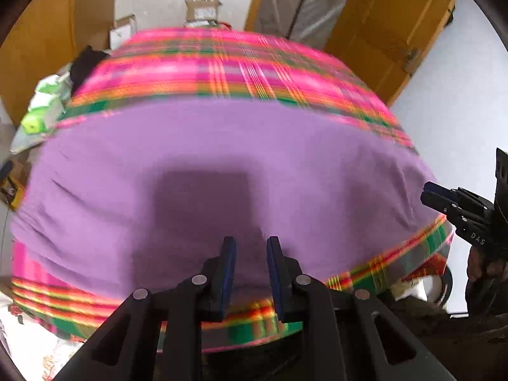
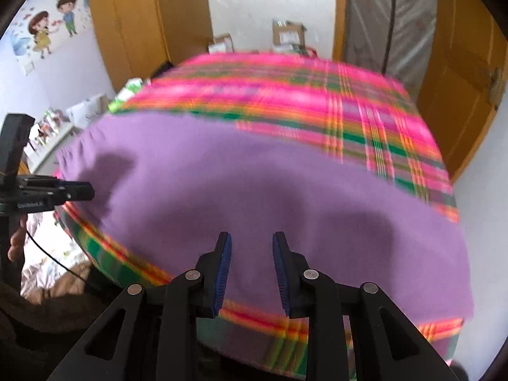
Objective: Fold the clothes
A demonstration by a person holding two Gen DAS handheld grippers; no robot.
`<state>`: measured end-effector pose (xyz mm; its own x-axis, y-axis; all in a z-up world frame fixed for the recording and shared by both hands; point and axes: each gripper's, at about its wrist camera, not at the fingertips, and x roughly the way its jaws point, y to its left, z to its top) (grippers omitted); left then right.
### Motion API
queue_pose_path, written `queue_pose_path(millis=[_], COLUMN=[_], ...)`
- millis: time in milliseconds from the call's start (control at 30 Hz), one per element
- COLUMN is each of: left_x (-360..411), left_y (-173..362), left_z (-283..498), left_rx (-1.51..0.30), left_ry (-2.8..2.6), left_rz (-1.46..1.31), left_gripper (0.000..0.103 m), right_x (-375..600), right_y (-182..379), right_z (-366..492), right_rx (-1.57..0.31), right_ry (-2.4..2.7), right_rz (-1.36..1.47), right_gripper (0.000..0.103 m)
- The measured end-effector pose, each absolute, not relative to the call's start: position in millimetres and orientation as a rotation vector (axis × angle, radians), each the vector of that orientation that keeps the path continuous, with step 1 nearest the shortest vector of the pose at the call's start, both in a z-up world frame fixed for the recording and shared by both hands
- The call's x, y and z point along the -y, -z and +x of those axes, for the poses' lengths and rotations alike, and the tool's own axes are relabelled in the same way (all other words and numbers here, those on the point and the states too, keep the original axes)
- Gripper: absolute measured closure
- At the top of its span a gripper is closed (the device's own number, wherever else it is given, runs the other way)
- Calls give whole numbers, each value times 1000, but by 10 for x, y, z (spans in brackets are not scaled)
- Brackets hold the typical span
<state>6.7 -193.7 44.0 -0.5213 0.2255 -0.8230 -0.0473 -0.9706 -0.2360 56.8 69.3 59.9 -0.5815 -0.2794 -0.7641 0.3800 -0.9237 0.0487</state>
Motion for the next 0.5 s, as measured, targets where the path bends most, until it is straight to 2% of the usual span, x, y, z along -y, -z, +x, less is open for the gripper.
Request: queue_pose_path(millis=[267,500], left_x=[2072,1994], left_y=[-1026,-988], left_z=[-233,-790], left_rx=[195,241], left_ry=[-2690,-2660], left_rz=[-1328,-1374], left_gripper=[82,82], right_x=[-431,-142], right_y=[-1217,-1140], right_z=[-204,-1040], right_rx=[-126,-96], right_ry=[2468,2301], right_rz=[982,1043], right_gripper=[74,76])
